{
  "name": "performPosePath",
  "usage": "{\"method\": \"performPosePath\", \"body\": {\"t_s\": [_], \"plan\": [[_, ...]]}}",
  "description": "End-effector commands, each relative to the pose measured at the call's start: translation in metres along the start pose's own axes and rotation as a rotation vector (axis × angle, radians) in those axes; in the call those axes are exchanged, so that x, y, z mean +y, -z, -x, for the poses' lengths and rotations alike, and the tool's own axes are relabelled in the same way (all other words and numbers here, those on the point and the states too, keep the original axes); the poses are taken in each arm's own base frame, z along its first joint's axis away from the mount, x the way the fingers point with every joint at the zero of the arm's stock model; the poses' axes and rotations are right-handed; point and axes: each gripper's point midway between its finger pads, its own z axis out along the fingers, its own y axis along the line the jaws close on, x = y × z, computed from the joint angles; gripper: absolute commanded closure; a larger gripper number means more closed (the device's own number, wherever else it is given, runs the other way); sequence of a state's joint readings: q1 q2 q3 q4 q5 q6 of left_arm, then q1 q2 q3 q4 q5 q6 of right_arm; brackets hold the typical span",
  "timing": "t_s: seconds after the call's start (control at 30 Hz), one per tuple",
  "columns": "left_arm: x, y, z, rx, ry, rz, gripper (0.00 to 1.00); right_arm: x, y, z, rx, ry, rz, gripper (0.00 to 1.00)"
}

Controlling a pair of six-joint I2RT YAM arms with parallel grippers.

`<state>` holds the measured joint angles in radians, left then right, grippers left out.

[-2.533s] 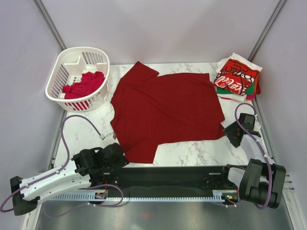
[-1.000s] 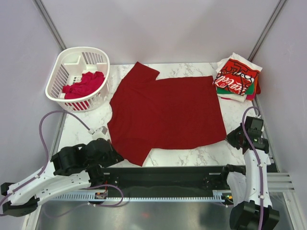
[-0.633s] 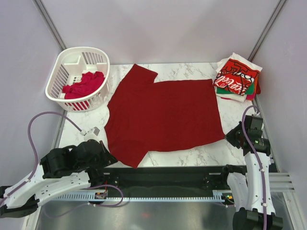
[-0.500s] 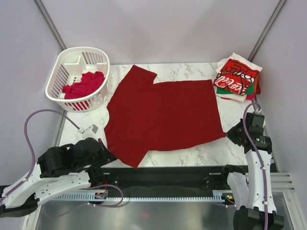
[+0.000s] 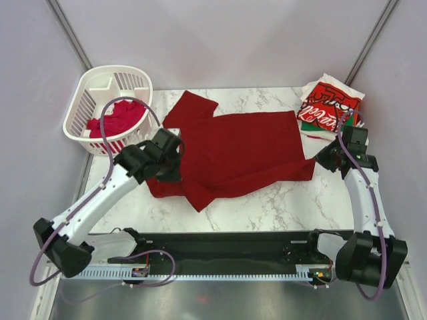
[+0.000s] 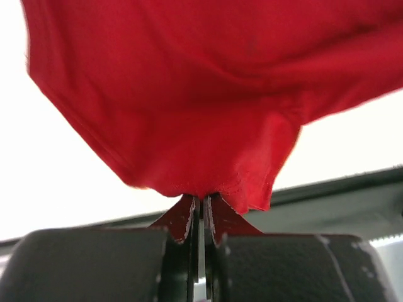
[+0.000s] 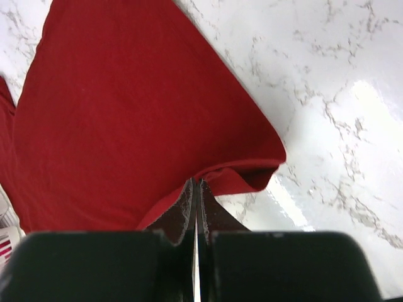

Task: Fold and stack the t-shirts
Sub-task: Fold the tshirt

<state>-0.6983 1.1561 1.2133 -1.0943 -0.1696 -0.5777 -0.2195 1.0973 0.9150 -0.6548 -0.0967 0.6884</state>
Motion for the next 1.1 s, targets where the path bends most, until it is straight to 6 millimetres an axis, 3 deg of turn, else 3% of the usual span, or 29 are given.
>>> {"method": "performPosePath", "body": {"t_s": [0.0,0.07,0.2,0.4,0.53,0.67,0.8,0.83,0.93,1.07], "plan": [[0.000,-0.011,0.040,-0.050,-0.158,-0.141,0.98,0.024,-0.009,0.032,-0.080,0.009,0.055,1.00],[0.005,-0.028,0.049,-0.006,-0.166,-0.128,0.98,0.025,-0.021,0.033,-0.060,0.010,0.049,1.00],[0.007,-0.037,0.084,-0.022,-0.183,-0.118,0.98,0.031,-0.031,0.037,-0.039,0.014,0.057,1.00],[0.028,-0.047,0.129,-0.048,-0.170,-0.061,0.98,0.047,-0.044,0.036,-0.004,0.035,0.085,1.00],[0.049,-0.056,0.152,-0.049,-0.151,0.013,0.98,0.052,-0.065,0.031,0.041,0.051,0.065,1.00],[0.053,-0.067,0.181,-0.067,-0.147,0.018,0.98,0.058,-0.083,0.036,0.061,0.056,0.047,1.00],[0.063,-0.096,0.189,-0.007,-0.132,0.036,0.98,0.054,-0.106,0.036,0.087,0.057,0.010,1.00],[0.071,-0.113,0.186,0.030,-0.120,0.049,0.98,0.055,-0.110,0.039,0.086,0.057,0.005,1.00],[0.086,-0.133,0.186,0.072,-0.083,0.075,0.98,0.057,-0.128,0.036,0.110,0.069,-0.004,1.00],[0.101,-0.178,0.183,0.149,-0.052,0.092,0.98,0.054,-0.153,0.030,0.142,0.083,-0.038,1.00]]}}
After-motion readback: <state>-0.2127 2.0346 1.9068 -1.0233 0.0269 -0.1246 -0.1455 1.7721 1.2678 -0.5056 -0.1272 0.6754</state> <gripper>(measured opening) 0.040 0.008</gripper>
